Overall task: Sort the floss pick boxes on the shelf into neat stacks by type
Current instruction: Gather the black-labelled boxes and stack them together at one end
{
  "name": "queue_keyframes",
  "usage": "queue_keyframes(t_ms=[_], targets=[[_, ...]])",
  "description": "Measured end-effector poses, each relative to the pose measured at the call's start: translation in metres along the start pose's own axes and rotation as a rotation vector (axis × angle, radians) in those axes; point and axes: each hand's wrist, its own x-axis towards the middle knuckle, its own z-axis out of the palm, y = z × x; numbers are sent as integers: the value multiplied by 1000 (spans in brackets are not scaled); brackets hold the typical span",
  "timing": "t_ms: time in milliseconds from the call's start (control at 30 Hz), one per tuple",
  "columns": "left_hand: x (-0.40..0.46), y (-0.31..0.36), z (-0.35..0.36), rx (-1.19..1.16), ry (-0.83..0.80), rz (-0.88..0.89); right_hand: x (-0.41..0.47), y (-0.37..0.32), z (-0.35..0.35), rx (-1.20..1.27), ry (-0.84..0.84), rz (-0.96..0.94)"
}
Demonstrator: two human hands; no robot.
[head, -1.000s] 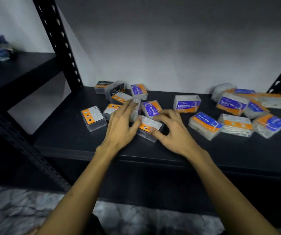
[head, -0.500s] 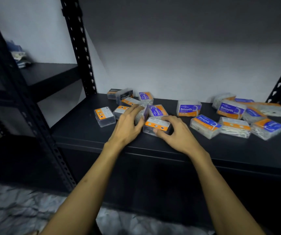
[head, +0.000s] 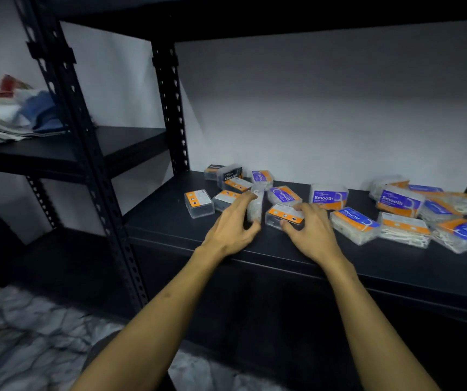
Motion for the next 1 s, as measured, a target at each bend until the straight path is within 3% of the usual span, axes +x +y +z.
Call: queue_keyframes(t_ms=[167, 300, 400, 500, 700, 1000], targets=[[2, -9, -4, -132, 21, 40, -5, -22, 5, -40, 131, -185], [0, -42, -28, 93, 222, 28, -10, -73, 24, 99, 41, -348], [7, -72, -56, 218, 243, -37, -5, -107, 54, 140, -87, -361], [13, -99, -71, 232, 109, -152, 13, -117, 82, 48, -183, -332], [2, -126, -51, 156, 82, -184, 41, -87, 91, -194, -178, -296], [-4, -121, -54, 107, 160, -183, 50, -63, 78, -181, -151, -320]])
